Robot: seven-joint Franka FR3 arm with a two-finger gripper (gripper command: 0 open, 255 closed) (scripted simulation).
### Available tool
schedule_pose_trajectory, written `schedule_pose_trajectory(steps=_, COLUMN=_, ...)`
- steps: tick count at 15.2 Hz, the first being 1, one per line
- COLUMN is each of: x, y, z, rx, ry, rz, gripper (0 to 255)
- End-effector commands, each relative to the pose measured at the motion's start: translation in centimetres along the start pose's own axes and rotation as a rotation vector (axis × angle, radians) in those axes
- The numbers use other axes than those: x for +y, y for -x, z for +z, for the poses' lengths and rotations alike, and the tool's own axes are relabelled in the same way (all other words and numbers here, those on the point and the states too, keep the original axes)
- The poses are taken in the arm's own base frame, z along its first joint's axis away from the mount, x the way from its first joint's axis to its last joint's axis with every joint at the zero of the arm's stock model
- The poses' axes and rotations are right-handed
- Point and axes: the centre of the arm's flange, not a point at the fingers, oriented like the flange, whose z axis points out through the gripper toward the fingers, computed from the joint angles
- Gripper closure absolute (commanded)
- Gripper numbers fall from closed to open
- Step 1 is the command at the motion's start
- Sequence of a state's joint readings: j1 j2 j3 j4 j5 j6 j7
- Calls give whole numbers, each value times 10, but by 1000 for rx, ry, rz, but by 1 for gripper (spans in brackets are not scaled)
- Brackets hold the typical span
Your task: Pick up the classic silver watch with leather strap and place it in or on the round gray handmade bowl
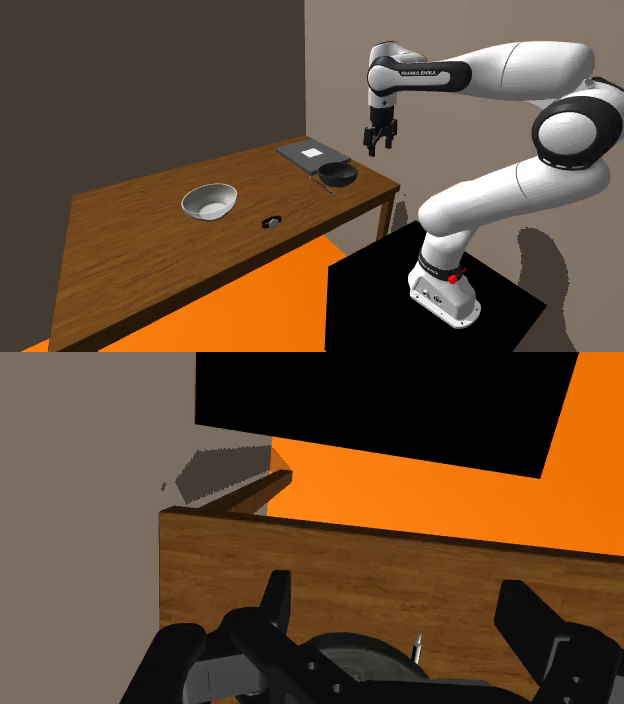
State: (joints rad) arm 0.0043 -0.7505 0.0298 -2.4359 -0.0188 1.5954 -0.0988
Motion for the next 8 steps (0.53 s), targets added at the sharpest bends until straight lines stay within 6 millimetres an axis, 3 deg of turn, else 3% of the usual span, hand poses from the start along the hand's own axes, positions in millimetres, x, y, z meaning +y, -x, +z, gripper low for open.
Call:
schedule_pose_trajectory(steps=1, x=0, y=0, z=0, rx=0, ry=0, rz=0, gripper=0)
schedule_pose_trajectory(steps=8, x=-86, y=-4, z=32, rx=21, ry=-5, rz=209, gripper=0)
